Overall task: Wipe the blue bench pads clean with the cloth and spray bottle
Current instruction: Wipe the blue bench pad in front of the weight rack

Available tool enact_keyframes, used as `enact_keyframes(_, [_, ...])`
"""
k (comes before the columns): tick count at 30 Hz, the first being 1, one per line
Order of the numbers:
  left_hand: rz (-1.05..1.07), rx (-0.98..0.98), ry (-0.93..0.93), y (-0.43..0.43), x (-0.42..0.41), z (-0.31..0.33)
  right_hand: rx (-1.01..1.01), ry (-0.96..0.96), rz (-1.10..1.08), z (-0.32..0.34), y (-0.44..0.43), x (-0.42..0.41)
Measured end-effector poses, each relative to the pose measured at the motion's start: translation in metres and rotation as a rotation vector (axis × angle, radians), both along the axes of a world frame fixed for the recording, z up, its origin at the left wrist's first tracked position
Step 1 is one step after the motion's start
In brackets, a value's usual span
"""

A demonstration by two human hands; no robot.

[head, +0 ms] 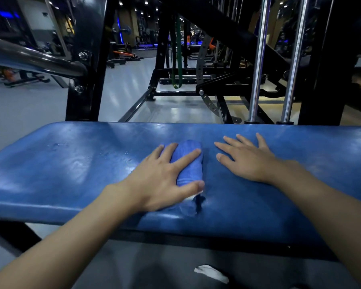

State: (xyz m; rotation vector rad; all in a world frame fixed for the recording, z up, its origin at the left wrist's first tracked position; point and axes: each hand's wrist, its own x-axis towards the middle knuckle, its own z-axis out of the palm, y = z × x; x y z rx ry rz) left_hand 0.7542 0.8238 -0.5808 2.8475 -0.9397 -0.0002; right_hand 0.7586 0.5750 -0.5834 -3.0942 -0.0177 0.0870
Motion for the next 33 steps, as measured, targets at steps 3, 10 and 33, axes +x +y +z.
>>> enact_keyframes(3, [-0.016, 0.045, -0.024, 0.011, -0.023, -0.002, 0.076, -0.053, 0.022, 0.007, 0.006, 0.002])
enact_keyframes(10, [0.001, -0.041, -0.031, 0.006, 0.002, -0.006, 0.124, -0.009, 0.037, -0.006, 0.022, 0.012])
enact_keyframes(33, [0.109, -0.114, 0.099, -0.016, 0.106, -0.002, 0.154, -0.069, 0.014, -0.009, 0.022, 0.013])
